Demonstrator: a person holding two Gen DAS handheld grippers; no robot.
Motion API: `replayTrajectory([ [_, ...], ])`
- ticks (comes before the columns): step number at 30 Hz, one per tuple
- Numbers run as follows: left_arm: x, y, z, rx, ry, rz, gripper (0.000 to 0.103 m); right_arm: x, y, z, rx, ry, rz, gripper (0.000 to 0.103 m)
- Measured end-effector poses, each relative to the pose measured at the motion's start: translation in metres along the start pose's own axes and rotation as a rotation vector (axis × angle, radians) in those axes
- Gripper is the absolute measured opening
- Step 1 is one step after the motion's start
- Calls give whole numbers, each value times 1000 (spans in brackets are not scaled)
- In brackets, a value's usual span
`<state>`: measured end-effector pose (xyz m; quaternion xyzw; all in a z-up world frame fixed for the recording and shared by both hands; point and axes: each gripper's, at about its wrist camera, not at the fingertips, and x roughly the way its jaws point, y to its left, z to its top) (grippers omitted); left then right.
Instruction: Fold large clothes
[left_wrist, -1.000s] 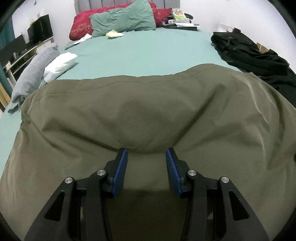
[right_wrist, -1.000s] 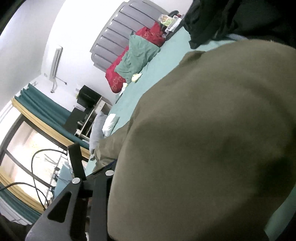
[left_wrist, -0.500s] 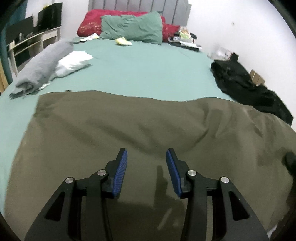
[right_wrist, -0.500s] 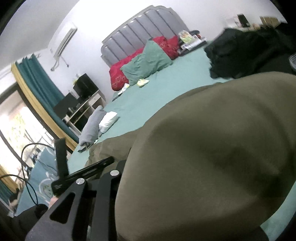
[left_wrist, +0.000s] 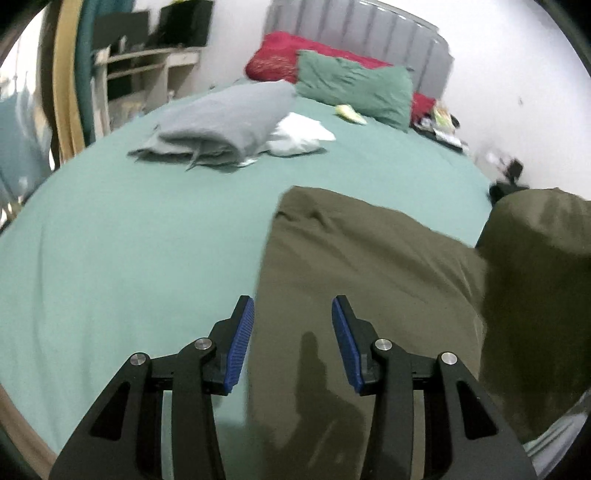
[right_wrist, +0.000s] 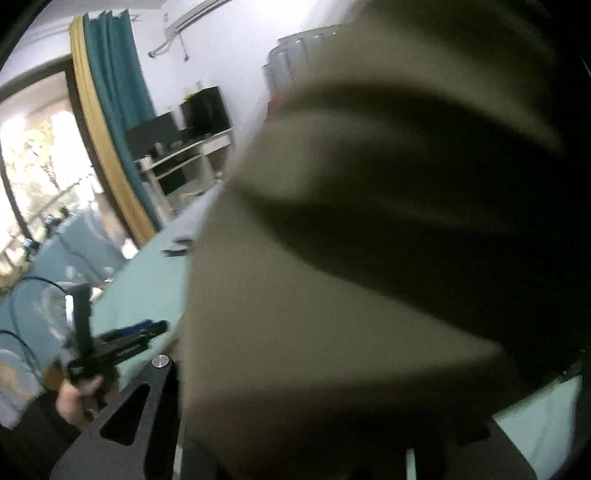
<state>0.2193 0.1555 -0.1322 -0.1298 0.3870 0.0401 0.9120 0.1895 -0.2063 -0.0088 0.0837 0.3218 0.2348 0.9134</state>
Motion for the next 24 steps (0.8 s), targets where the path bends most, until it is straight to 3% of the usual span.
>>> replayTrajectory([
  [5, -9, 35, 3, -83, -23, -15, 46, 54, 59, -7, -89, 103, 40, 27],
  [9, -4, 74, 4, -221, 3, 25, 46, 109, 107, -39, -216, 291, 71, 34],
  [10, -3, 81, 5, -245, 10, 34, 46, 123, 121, -51, -262, 344, 65, 39],
  [13, -5, 100, 4, -312, 4, 25, 46, 149, 156, -84, -375, 441, 73, 67],
  [14, -7, 106, 5, -332, -1, 19, 46, 152, 167, -93, -424, 456, 84, 79],
  [17, -13, 113, 5, -356, -23, 0, 46, 149, 188, -105, -484, 484, 208, 89],
  [20, -19, 104, 5, -326, -51, -40, 46, 137, 192, -108, -521, 461, 213, 89],
  [24, -33, 88, 7, -297, -101, -205, 46, 114, 180, -92, -372, 429, 284, 89],
])
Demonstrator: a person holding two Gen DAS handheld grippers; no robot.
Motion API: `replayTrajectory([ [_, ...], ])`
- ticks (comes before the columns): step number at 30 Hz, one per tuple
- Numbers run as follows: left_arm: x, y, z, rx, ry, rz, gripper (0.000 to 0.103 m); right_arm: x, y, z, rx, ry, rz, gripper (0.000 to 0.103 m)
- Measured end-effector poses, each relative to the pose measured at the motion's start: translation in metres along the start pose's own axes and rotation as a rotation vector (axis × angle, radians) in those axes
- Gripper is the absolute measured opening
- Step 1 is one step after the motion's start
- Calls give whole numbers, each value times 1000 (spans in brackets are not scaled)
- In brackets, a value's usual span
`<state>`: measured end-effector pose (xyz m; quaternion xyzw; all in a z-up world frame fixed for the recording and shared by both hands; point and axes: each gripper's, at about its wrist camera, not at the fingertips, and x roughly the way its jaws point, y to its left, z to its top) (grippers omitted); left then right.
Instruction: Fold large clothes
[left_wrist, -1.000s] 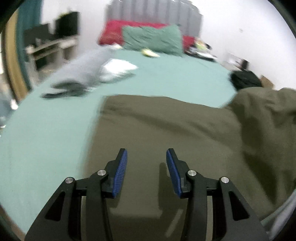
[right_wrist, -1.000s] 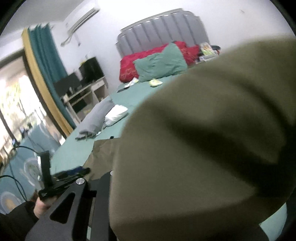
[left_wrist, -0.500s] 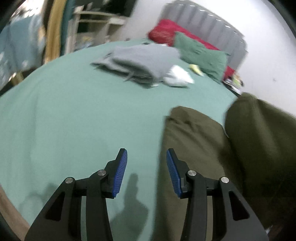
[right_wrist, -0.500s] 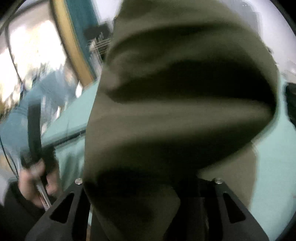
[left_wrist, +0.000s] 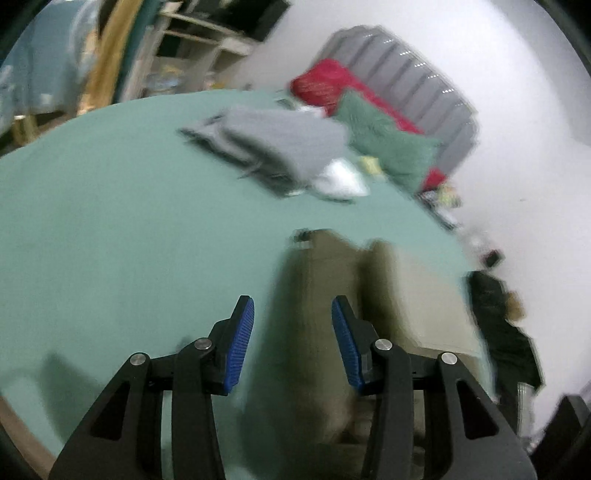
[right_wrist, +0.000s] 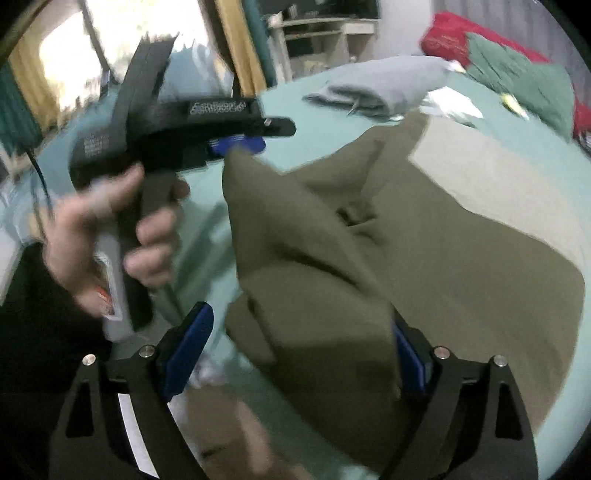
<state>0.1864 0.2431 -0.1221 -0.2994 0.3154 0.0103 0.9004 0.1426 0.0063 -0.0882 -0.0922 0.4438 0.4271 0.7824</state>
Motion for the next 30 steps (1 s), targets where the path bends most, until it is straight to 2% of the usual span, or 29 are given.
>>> replayTrajectory([
  [1, -5, -8, 0, 12, -12, -78, 46, -11, -6, -2, 32, -23, 22, 89],
  [3, -15, -25, -2, 48, -20, -205, 56, -35, -8, -11, 80, -71, 49, 89],
  [4, -16, -37, -5, 83, -7, -248, 59, -46, -12, -17, 105, -106, 47, 89],
  [6, -12, -54, -15, 154, 58, -270, 59, -66, -22, -23, 150, -166, 28, 89],
  [8, 4, -65, -31, 205, 169, -238, 59, -88, -36, -35, 209, -231, -21, 89],
  [10, 21, -69, -48, 265, 255, -138, 59, -93, -62, -41, 273, -259, -120, 89],
  [12, 37, -68, -66, 328, 330, -22, 59, -81, -82, -49, 324, -215, -231, 89],
  [13, 43, -66, -71, 333, 366, 0, 57, -71, -90, -53, 345, -193, -266, 89],
  [14, 46, -63, -79, 337, 404, 11, 48, -62, -95, -57, 353, -178, -268, 89],
  [17, 35, -61, -85, 388, 399, 45, 35, -17, -104, -62, 338, -110, -264, 91],
  [19, 27, -57, -86, 385, 390, 70, 35, 3, -99, -66, 317, -136, -289, 94],
  [24, 7, -44, -83, 325, 397, 102, 45, 38, -82, -52, 184, -91, -364, 98],
  [27, -7, -47, -71, 328, 386, 108, 51, 32, -84, -53, 193, -81, -355, 99],
  [30, -18, -58, -63, 374, 321, 135, 53, 10, -91, -59, 241, -78, -316, 99],
])
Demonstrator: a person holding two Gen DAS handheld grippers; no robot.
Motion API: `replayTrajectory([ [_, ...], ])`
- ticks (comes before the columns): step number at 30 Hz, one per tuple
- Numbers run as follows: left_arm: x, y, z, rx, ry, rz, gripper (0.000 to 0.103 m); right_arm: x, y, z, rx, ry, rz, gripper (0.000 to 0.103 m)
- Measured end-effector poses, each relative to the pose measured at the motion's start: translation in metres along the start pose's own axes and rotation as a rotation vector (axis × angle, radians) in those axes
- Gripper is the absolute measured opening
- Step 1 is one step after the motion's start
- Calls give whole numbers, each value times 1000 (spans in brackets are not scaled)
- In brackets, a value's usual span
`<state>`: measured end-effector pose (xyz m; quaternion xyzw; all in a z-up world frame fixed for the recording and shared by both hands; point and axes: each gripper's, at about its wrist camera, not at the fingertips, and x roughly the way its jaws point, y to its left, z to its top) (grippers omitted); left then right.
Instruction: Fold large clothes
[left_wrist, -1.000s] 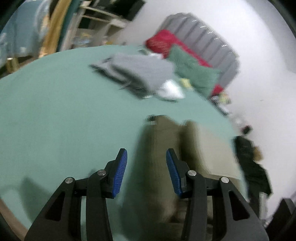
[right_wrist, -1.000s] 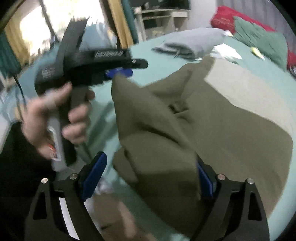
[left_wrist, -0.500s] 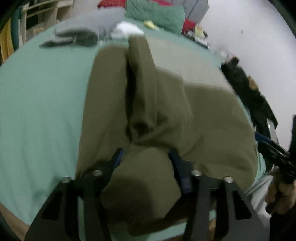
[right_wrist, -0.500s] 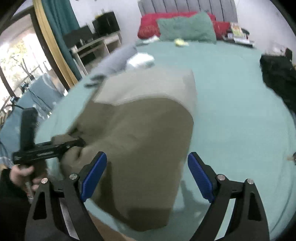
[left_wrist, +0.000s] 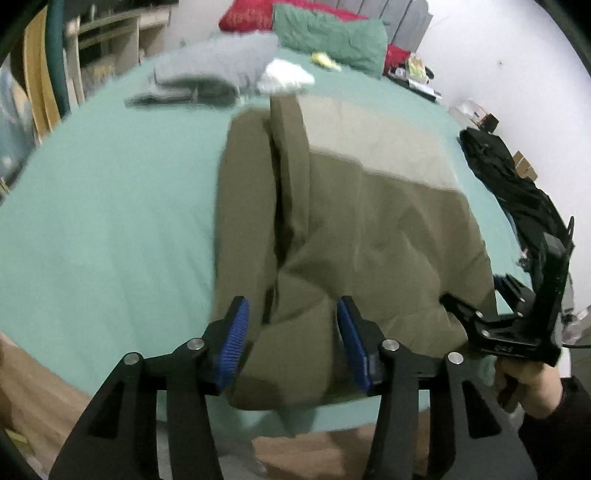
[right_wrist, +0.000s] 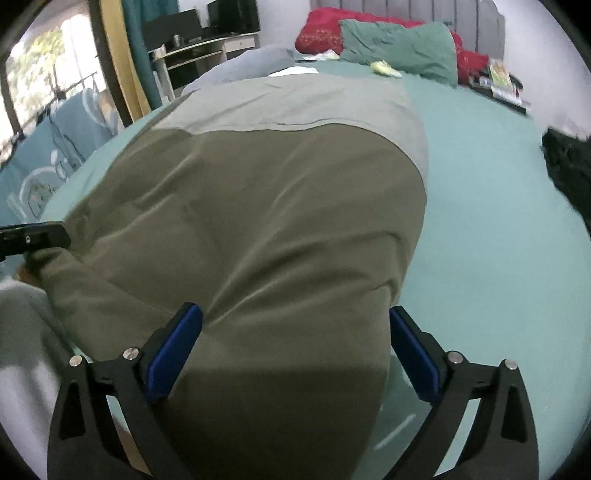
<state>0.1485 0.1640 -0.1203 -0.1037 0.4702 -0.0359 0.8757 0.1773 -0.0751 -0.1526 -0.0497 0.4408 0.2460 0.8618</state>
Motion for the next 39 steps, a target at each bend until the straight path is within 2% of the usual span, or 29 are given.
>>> replayTrajectory([
  [3, -12, -6, 11, 4, -61, -28, 56, -28, -19, -6, 87, -40, 78, 99],
  [6, -3, -16, 17, 12, -57, -52, 60, -49, -33, -2, 113, -105, 57, 99],
  [10, 33, -20, -1, 71, 62, 18, 60, -44, -36, -7, 97, -41, 32, 99],
  [12, 43, -16, -17, 90, 84, 54, 63, -45, -31, -19, 46, -32, 18, 99],
  [15, 40, 0, -28, -8, 98, 12, 65, -44, -26, -30, -24, -49, -11, 99],
  [17, 35, 6, -31, -24, 96, 1, 66, -38, -24, -32, -44, -55, -20, 99],
  [22, 12, 7, -33, -25, 42, -3, 66, -28, -30, -35, 16, -38, 21, 99],
  [28, -8, 20, -12, -48, -53, -26, 67, -54, -42, -21, 61, -82, 37, 99],
  [31, -4, 28, 6, -64, -78, -35, 70, -62, -56, -11, 130, -97, 52, 99],
  [33, 3, 34, 18, -65, -103, -72, 73, -62, -63, -6, 156, -103, 45, 99],
  [36, 27, 49, 36, -109, -95, -117, 75, -58, -73, 5, 167, -108, 32, 99],
  [39, 51, 63, 50, -175, -58, -123, 76, -54, -78, 11, 188, -115, 44, 99],
])
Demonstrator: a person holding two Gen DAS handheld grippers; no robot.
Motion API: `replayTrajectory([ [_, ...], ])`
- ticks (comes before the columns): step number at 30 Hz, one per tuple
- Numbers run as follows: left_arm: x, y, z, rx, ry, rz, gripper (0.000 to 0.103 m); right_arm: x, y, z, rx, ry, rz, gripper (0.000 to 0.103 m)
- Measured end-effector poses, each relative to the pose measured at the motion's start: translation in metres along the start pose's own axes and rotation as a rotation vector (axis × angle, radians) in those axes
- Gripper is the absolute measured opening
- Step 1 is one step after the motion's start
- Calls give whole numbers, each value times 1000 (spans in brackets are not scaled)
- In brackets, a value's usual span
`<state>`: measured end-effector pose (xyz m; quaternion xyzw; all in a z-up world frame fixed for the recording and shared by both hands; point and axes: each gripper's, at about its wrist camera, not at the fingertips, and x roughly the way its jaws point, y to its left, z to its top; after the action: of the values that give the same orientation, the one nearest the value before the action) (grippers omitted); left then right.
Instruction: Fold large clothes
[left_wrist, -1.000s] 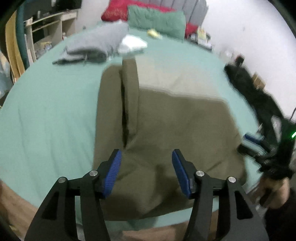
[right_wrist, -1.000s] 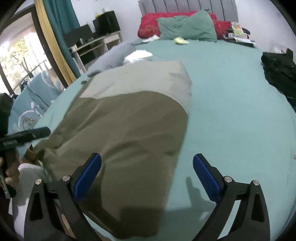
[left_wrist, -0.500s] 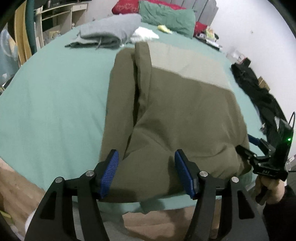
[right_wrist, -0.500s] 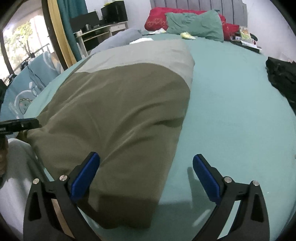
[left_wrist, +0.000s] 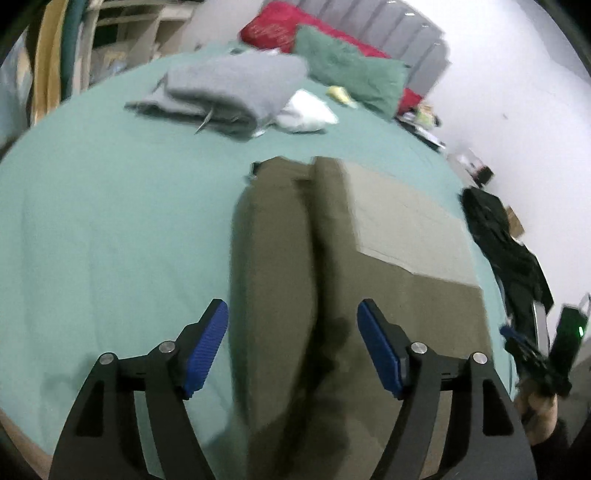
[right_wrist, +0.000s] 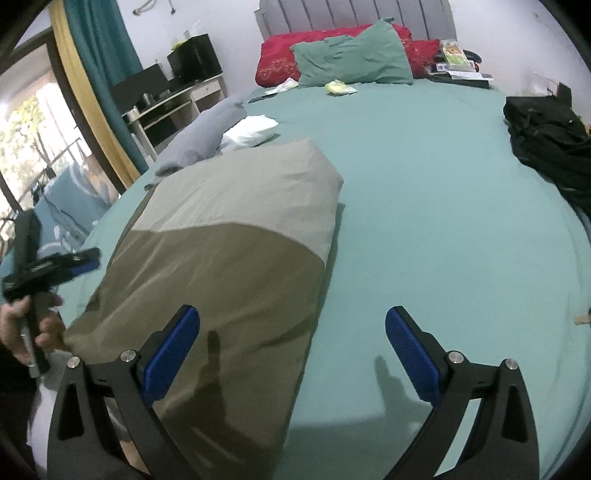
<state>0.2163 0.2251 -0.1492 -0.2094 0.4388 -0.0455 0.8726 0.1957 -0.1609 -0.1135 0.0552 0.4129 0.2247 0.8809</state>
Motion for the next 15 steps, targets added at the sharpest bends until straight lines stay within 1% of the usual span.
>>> replayTrajectory([
  [2, 17, 9, 7, -40, 24, -60, 80, 4, -3, 4, 15, -3, 8, 99],
  [3, 31, 17, 10, -78, 59, -116, 81, 7, -3, 6, 19, -4, 9, 99],
  [4, 42, 23, 10, -112, 95, -141, 83, 10, -5, 8, 20, -3, 10, 99],
  [6, 71, 33, 9, -180, 200, -176, 84, 17, -6, 13, 22, -4, 17, 99],
  [7, 77, 33, 8, -182, 211, -184, 86, 19, -7, 14, 25, -6, 21, 99],
  [8, 77, 28, 10, -158, 204, -186, 89, 23, -7, 17, 28, -7, 24, 99],
  [10, 82, 18, 10, -115, 221, -204, 89, 30, -10, 21, 37, -2, 32, 99],
  [12, 88, 12, 8, -118, 237, -240, 89, 42, -13, 23, 51, 19, 40, 99],
  [13, 90, 9, 8, -118, 244, -274, 89, 50, -15, 24, 65, 34, 52, 99],
  [14, 93, 2, 7, -117, 265, -337, 90, 55, -18, 24, 80, 41, 60, 99],
  [15, 95, -4, 5, -111, 279, -367, 90, 59, -20, 24, 92, 43, 65, 99],
])
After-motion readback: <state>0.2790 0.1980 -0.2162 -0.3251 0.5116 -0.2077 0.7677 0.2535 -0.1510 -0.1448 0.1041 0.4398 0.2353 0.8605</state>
